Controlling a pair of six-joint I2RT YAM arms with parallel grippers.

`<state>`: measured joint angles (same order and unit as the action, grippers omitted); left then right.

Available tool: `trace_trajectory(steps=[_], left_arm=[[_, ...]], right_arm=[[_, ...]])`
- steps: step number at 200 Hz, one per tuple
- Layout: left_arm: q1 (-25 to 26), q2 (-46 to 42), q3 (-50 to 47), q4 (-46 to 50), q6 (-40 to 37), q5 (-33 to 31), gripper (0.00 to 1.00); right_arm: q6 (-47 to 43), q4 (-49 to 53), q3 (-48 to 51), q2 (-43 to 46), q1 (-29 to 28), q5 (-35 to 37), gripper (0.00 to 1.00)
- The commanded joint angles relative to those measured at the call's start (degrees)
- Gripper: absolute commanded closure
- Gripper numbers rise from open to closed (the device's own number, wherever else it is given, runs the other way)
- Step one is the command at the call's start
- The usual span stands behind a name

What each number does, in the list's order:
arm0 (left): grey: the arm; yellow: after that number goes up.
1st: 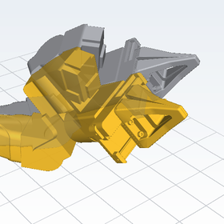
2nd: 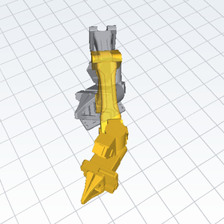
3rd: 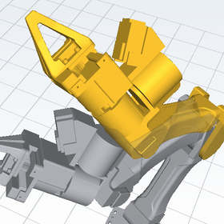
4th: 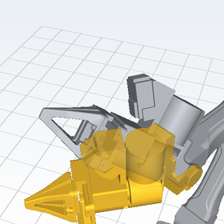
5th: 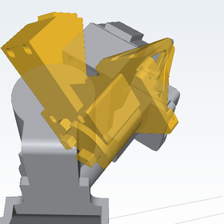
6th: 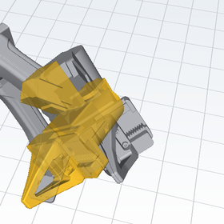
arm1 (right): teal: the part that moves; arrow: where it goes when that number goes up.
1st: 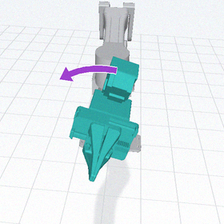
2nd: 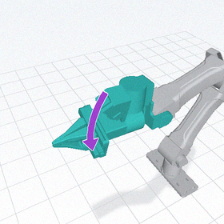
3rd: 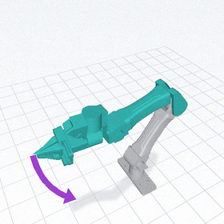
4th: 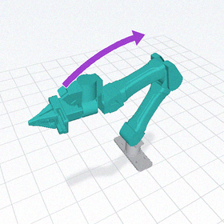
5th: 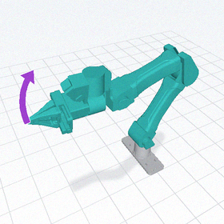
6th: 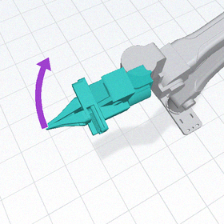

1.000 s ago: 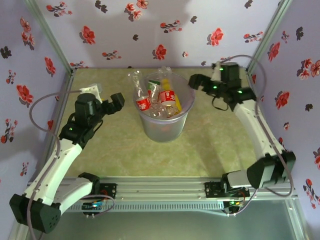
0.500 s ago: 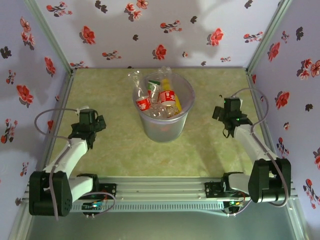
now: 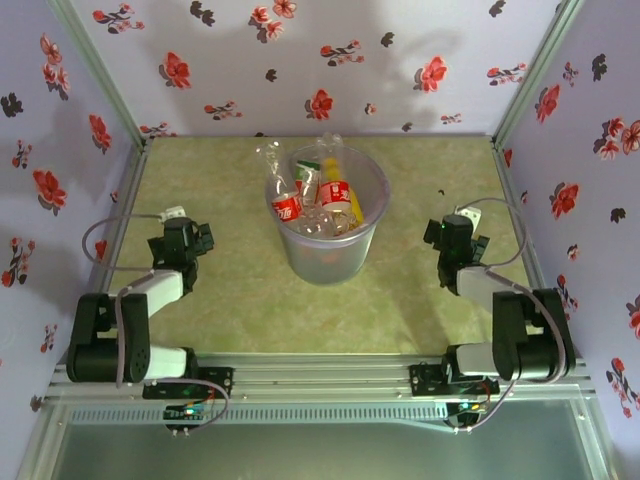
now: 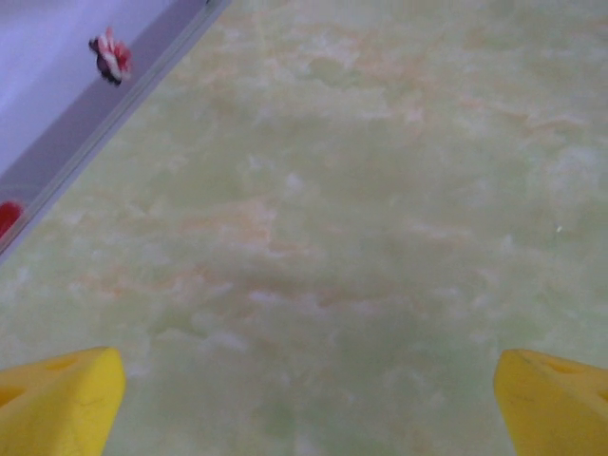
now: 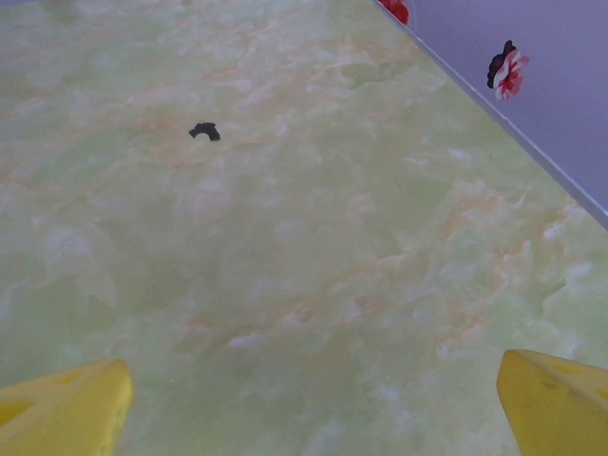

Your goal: Put the plastic bottles in the bin

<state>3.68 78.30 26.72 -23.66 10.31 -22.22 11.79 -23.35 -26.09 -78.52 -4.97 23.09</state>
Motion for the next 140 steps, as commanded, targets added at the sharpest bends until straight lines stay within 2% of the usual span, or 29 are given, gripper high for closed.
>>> trace_trajectory(steps=[1,21,43,51,67,81,91,100,106,117,131,140], left_arm=[[-0.52,2.67,1.73,-7.97,-4.03,1.45,0.00],[-0.54,4.48,2.29,-10.35,-6.49,1.84,0.00],[-0.65,8.65,0.18,-19.32,-8.04,3.03,0.00],[-0.59,7.79,0.30,-17.46,-7.86,3.84,0.00],[-0.78,7.98,-2.55,-22.89,-7.72,4.49,0.00],[-1.13,11.26,-5.35,-32.13,-9.82,6.75,0.00],[-1.25,9.70,-4.41,-26.86,-9.02,7.85,0.00],[-1.66,10.75,-4.82,-29.59,-9.37,8.21,0.00],[-1.71,10.20,-4.66,-28.16,-8.99,8.37,0.00],[-1.79,10.61,-4.74,-29.17,-9.29,8.38,0.00],[-1.75,10.49,-4.74,-28.97,-9.27,8.34,0.00],[-1.75,10.30,-4.67,-28.50,-9.08,8.36,0.00]], right_arm=[[-3.30,-8.75,-0.20,-1.47,-0.73,2.75,0.01],[-6.42,-14.84,1.63,-2.06,-1.18,3.59,0.01],[-7.30,-25.17,4.65,-6.45,-1.08,3.98,0.01],[-8.17,-30.00,5.48,-8.46,-1.18,4.12,0.01],[-6.91,-25.71,5.05,-6.54,-1.10,3.62,0.01],[-7.87,-31.26,7.13,-7.57,-0.99,2.92,0.01],[-7.97,-32.43,7.67,-7.58,-1.00,2.37,0.01],[-7.59,-31.27,7.47,-7.53,-0.76,1.17,0.01],[-6.71,-30.74,7.32,-8.98,-0.38,0.43,0.01],[-8.54,-39.72,7.81,-13.57,-0.26,1.23,0.00],[-6.20,-28.53,5.84,-9.32,-0.07,0.41,0.01],[-6.58,-32.08,5.99,-11.38,0.31,0.55,0.01]])
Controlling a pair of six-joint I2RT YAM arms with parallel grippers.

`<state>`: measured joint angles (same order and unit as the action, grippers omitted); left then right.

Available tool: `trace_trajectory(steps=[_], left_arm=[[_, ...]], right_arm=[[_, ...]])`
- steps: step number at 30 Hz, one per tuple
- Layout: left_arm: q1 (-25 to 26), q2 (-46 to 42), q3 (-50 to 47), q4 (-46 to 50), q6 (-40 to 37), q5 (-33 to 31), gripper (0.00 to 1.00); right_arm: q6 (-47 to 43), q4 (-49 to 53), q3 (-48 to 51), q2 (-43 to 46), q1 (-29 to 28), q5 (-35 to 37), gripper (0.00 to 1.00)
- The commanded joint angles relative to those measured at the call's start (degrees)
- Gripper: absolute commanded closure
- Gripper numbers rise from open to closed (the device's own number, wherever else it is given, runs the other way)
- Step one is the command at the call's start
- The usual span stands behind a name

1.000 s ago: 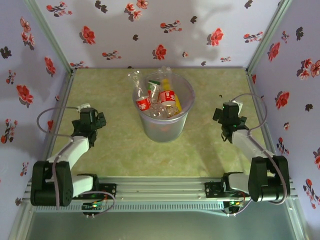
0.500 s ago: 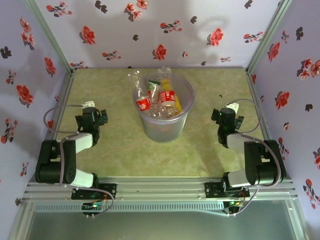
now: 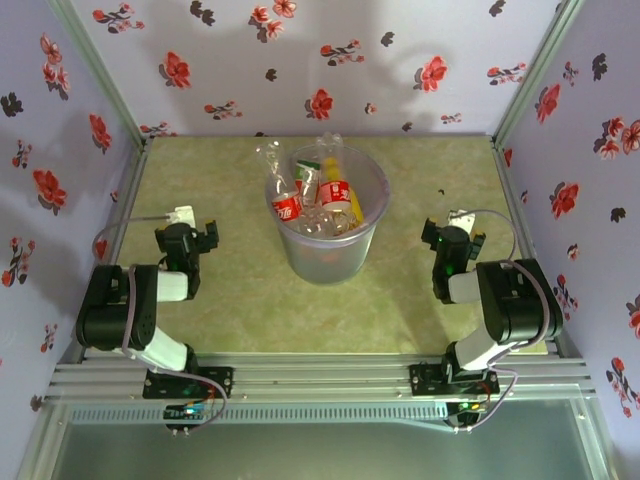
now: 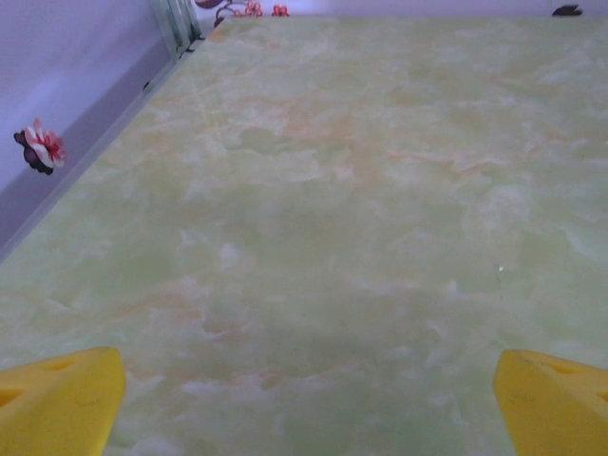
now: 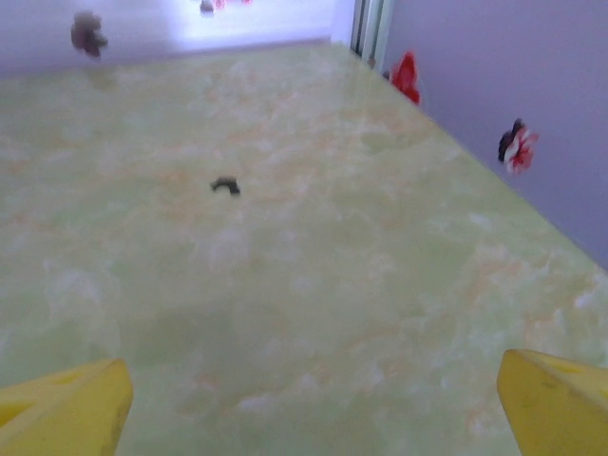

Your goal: Put the plastic bottles in the bin

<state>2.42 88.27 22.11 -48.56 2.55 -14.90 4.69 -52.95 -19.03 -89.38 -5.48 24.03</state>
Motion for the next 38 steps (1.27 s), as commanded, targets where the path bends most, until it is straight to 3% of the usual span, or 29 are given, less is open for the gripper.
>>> trace_trajectory(steps=[1,4,38], left_arm=[[-0.48,0.33,-0.05,-3.63,-1.32,1.02,0.00],[-0.48,0.36,-0.14,-3.98,-1.45,1.01,0.00],[-0.40,0.48,-0.14,-4.00,-1.49,1.02,0.00]], right_arm=[[0.47,-3.07,-1.04,-0.65,0.86,-0.26,0.01],[1.59,1.18,-2.10,0.51,1.56,-0.91,0.01],[1.73,-0.02,-1.98,-0.05,2.49,-2.16,0.01]])
